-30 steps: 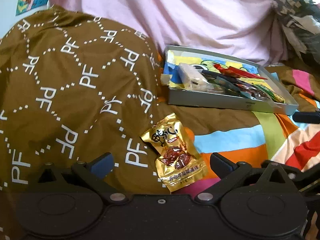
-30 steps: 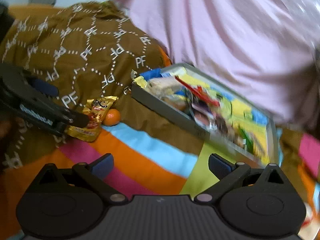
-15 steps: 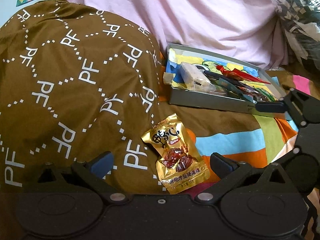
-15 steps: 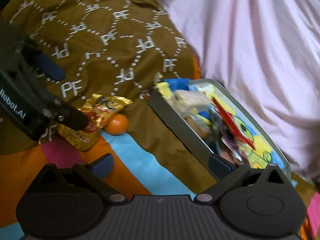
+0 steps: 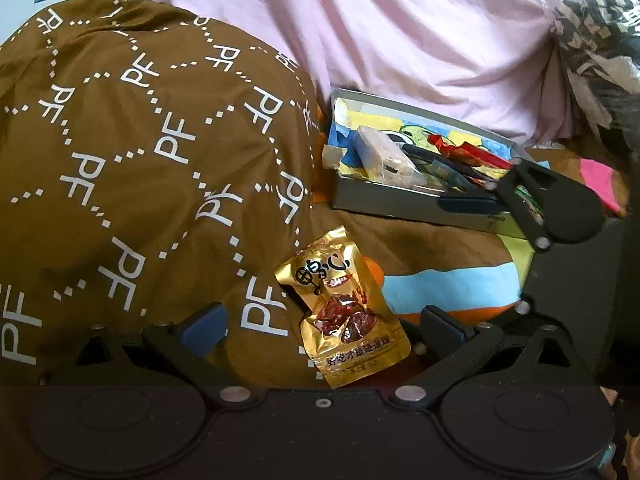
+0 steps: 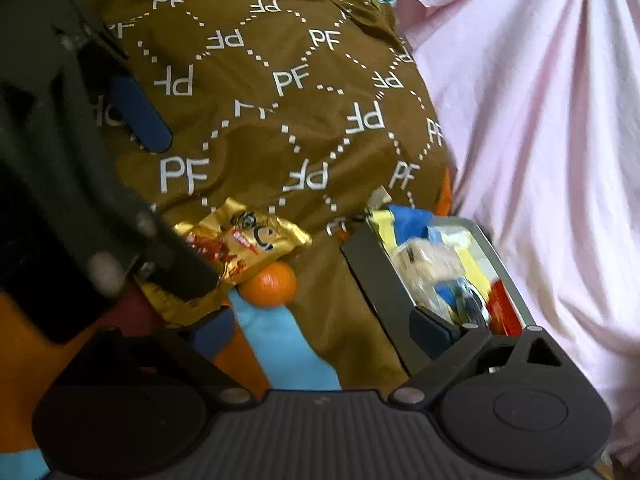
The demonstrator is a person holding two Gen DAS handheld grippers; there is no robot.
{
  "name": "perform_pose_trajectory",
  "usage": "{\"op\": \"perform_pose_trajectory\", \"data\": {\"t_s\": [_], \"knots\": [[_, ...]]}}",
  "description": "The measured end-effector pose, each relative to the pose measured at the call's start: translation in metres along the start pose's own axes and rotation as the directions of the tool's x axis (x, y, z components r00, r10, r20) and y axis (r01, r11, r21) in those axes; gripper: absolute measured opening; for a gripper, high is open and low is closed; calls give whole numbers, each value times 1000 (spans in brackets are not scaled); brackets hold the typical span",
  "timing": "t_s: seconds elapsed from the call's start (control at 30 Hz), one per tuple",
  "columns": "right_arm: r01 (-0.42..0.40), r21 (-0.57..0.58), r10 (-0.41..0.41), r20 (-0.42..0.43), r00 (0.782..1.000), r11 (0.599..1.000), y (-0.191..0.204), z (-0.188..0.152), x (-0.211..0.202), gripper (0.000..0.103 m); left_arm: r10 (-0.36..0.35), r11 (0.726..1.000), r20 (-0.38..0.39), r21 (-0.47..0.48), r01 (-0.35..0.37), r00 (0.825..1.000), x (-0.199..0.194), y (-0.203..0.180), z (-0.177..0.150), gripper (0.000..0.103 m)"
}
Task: Organize snacks
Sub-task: 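Lower the right tool onto the mandarin orange while the left tool approaches the gold jerky pouch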
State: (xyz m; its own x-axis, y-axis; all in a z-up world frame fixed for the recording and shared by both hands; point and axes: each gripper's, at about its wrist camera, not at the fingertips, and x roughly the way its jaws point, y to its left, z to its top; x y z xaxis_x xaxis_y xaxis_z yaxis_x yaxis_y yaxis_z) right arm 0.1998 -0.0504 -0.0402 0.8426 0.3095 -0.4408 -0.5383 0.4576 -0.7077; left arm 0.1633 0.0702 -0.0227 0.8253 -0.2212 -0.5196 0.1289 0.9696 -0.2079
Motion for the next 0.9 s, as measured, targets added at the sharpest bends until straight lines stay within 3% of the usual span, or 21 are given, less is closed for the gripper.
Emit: {"op": "perform_pose_trajectory", "data": {"t_s": [0.1,0.2,0.43,0.9], "knots": [[-41,0,41,15,999,999,-4,5,8,89,-3,1000,3,-10,3,1000,-1,0,0,102],[-88,9,88,17,996,996,-5,7,15,77,-6,1000,6,-14,6,1000,-1,1,1,102],[-155,41,154,20,988,987,0,2,17,39,-14,1000,10,-23,15,1000,-1,3,0,102],[-116,169,119,-8,993,979,-9,-13,-17,38,-20,1000,14,0,20,1000,-1,1,0,102]]}}
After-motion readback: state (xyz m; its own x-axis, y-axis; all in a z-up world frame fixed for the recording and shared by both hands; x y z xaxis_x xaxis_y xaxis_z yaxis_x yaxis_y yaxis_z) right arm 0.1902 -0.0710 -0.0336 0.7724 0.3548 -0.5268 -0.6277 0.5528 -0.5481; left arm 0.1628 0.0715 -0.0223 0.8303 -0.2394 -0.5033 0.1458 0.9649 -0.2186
